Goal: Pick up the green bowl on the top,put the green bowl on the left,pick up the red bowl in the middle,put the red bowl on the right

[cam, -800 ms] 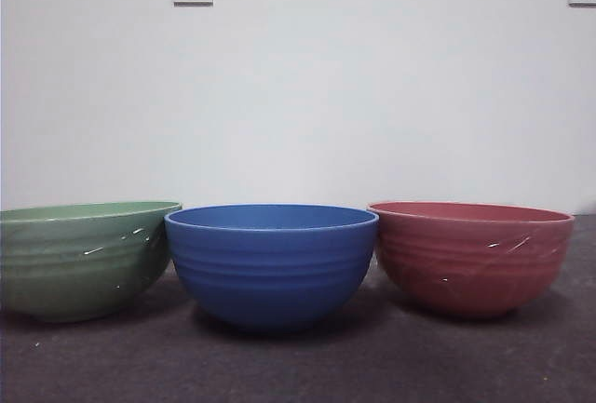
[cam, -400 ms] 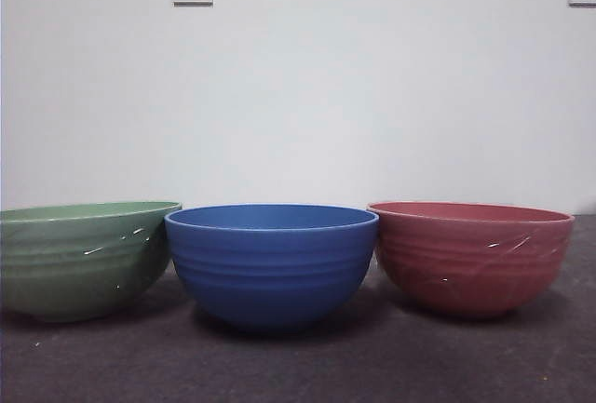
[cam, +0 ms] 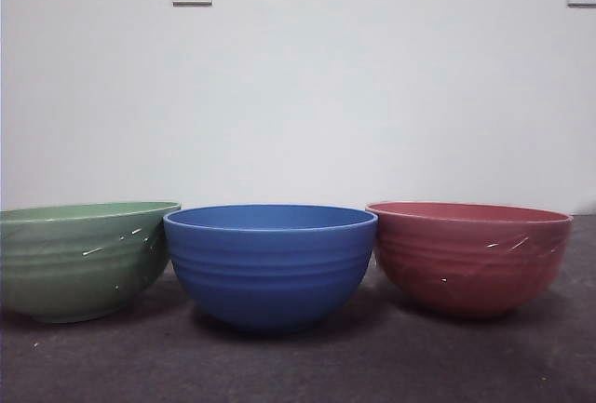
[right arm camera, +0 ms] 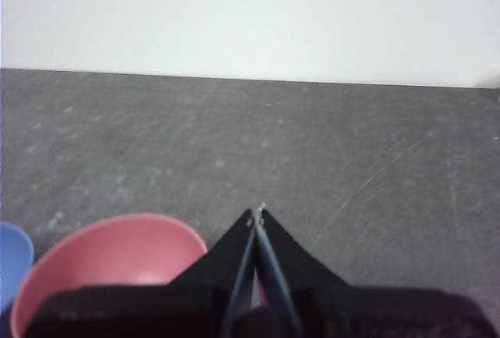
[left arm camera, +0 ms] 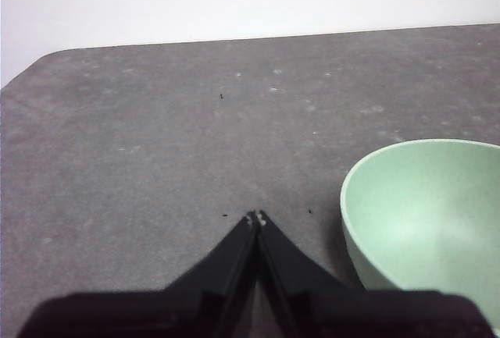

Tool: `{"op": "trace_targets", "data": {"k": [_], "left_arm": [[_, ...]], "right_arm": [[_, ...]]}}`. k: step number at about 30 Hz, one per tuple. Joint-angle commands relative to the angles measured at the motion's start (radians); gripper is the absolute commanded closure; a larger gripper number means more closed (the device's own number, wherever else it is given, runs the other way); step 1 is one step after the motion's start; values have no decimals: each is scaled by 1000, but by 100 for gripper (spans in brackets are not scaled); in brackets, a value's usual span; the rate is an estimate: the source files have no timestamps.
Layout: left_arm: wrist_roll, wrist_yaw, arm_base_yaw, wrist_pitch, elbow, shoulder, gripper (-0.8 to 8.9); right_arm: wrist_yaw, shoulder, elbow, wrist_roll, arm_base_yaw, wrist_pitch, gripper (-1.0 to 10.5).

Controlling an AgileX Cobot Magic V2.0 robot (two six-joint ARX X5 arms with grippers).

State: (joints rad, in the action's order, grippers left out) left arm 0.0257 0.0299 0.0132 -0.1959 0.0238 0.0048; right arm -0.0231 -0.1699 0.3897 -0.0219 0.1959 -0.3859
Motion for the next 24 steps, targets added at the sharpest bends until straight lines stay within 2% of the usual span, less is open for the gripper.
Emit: {"op": "trace_targets", "data": {"k": [1,5,9,16,24], "left_arm": [[-6,0,-4,4,-18,-2,817],[-6,0,-4,4,-18,-2,817],[-6,0,-4,4,-18,-2,817],[-6,0,-4,4,-18,-2,817],[-6,0,-4,4,-18,-2,817]], "right_arm": [[53,72,-137,-21,-54,60,945],[101,132,-275,-21,-90,169,945],[104,163,-351,-14,-90,213,945],[101,167,-382,17,-90,206,945],[95,163,-381,16,-90,206,945]]}}
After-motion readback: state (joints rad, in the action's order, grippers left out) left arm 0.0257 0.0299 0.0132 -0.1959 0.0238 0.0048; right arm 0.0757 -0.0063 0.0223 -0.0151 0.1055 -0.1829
